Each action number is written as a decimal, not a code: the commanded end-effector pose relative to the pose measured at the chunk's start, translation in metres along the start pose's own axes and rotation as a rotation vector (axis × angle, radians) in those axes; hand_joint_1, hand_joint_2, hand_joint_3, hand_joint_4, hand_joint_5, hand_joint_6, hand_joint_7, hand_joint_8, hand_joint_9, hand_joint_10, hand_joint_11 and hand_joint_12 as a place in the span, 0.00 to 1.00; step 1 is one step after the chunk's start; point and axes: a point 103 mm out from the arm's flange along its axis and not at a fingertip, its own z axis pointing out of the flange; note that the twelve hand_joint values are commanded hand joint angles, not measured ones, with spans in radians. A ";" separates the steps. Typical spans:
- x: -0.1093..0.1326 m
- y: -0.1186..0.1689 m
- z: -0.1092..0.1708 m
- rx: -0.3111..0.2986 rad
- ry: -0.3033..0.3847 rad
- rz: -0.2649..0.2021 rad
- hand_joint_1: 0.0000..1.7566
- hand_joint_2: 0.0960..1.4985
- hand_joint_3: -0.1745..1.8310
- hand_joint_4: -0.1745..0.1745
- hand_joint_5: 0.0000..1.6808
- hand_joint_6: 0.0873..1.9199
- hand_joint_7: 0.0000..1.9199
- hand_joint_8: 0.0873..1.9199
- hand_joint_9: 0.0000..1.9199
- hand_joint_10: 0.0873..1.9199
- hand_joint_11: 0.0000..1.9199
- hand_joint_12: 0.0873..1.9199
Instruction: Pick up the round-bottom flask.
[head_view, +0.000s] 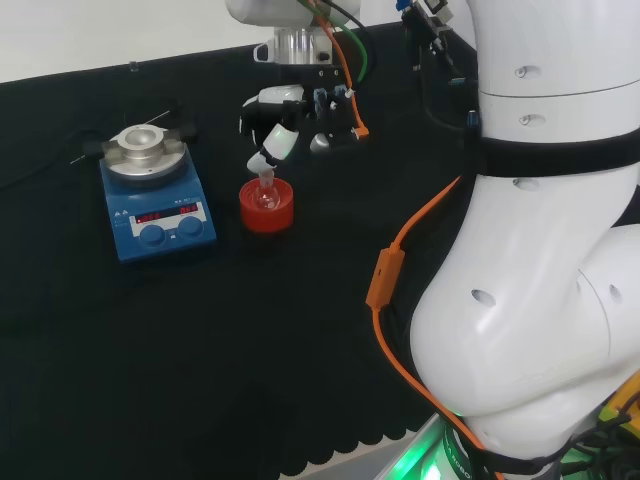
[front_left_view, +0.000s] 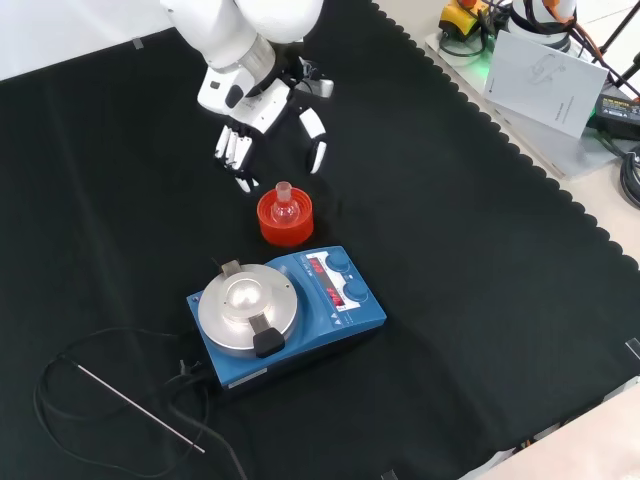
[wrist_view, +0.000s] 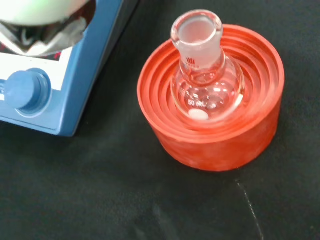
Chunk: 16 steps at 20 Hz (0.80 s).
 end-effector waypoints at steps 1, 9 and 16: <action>-0.003 0.000 0.007 0.014 0.005 0.009 0.48 0.19 0.50 0.02 0.13 0.46 0.26 0.50 0.25 0.49 0.14 0.76; -0.010 -0.002 0.019 0.061 -0.032 0.028 0.48 0.19 0.50 0.03 0.13 0.46 0.26 0.49 0.26 0.49 0.15 0.75; -0.011 -0.001 0.027 0.099 -0.061 0.033 0.47 0.19 0.50 0.03 0.13 0.46 0.25 0.49 0.26 0.49 0.14 0.75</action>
